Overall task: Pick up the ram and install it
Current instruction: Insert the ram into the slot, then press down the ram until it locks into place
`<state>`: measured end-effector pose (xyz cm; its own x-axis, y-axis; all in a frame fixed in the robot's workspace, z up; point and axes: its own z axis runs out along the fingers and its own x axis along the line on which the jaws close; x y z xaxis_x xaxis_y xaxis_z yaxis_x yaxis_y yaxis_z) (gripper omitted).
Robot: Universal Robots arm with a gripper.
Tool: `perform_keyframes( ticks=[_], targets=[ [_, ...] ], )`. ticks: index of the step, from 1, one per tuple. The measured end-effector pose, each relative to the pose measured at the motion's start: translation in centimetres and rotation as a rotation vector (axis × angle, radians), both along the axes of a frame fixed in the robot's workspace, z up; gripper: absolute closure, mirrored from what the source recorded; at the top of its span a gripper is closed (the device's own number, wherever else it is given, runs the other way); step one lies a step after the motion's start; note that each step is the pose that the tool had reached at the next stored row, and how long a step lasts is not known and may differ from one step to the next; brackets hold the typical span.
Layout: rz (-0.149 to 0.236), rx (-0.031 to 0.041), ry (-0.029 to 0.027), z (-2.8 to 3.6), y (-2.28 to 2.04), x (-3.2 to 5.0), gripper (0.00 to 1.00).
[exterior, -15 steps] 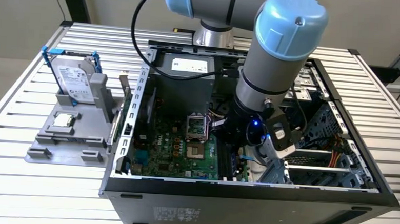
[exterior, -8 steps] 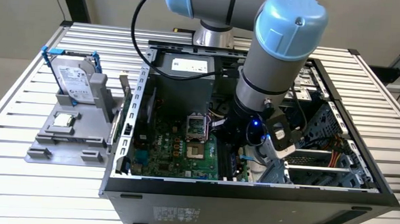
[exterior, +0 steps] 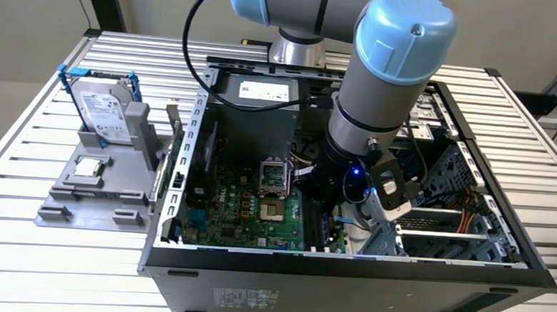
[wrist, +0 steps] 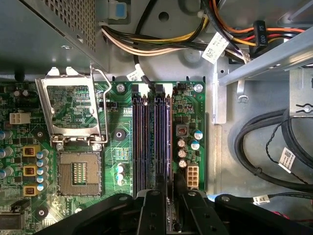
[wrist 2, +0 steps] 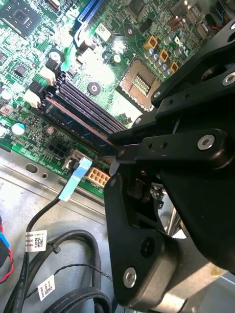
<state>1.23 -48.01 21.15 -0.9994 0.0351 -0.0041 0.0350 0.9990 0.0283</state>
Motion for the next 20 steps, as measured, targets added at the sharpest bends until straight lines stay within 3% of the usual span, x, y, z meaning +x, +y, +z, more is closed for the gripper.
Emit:
perform_keyframes(
  ticks=[2, 13, 18, 19, 20],
  targets=[
    [0.000, 0.0000, 0.0001, 0.49, 0.00, 0.00, 0.00],
    [0.000, -0.0027, 0.0009, 5.20, 0.00, 0.00, 0.00],
    [0.000, -0.0025, 0.0009, 5.34, 0.00, 0.00, 0.00],
    [0.000, -0.0025, 0.0008, 5.34, 0.00, 0.00, 1.00],
    [0.000, -0.0026, 0.0009, 5.34, 0.00, 0.00, 1.00]
  ],
)
